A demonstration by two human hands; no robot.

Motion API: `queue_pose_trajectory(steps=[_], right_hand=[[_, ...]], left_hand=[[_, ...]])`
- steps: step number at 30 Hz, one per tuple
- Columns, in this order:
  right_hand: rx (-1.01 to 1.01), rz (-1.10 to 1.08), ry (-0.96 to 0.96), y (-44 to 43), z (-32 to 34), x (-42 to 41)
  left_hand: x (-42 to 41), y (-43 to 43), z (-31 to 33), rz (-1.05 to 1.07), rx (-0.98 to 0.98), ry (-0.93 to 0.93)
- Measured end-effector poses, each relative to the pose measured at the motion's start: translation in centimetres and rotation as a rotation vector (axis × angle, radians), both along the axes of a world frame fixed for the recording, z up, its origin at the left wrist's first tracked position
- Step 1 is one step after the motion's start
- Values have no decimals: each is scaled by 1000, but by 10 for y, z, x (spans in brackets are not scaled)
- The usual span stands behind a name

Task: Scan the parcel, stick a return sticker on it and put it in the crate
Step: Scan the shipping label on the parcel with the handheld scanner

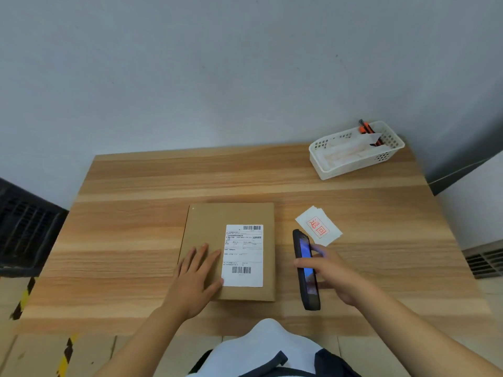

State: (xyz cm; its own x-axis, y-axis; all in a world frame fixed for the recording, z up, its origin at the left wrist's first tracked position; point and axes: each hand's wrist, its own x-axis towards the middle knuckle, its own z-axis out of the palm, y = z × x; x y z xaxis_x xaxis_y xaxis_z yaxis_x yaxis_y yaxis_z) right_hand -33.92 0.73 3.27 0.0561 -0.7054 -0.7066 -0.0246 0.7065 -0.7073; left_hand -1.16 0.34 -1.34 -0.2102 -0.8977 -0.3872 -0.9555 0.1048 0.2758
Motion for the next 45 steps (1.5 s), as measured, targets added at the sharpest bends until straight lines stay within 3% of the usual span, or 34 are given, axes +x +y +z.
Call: queue_pose_trajectory(steps=[9,21,26,31,37,41,45], right_hand=[[-124,64,-270,12,53,14],[-168,-13,-260,22,90,56],[-144,-4,-68,21,99,79],[-84,37,155,14,116,96],[146,81,307,17,119,109],[293,217,474,19,125,123],[330,485,745,17,131,142]], left_hand=[[-9,-39,16,16,-62,58],[2,-78,17,-197,35,83],[15,-83,9,-320,110,-46],[16,-85,10,-353,147,-37],[25,-84,4,-383,129,16],[32,-81,-1,-433,97,45],[38,-81,-3,-480,67,45]])
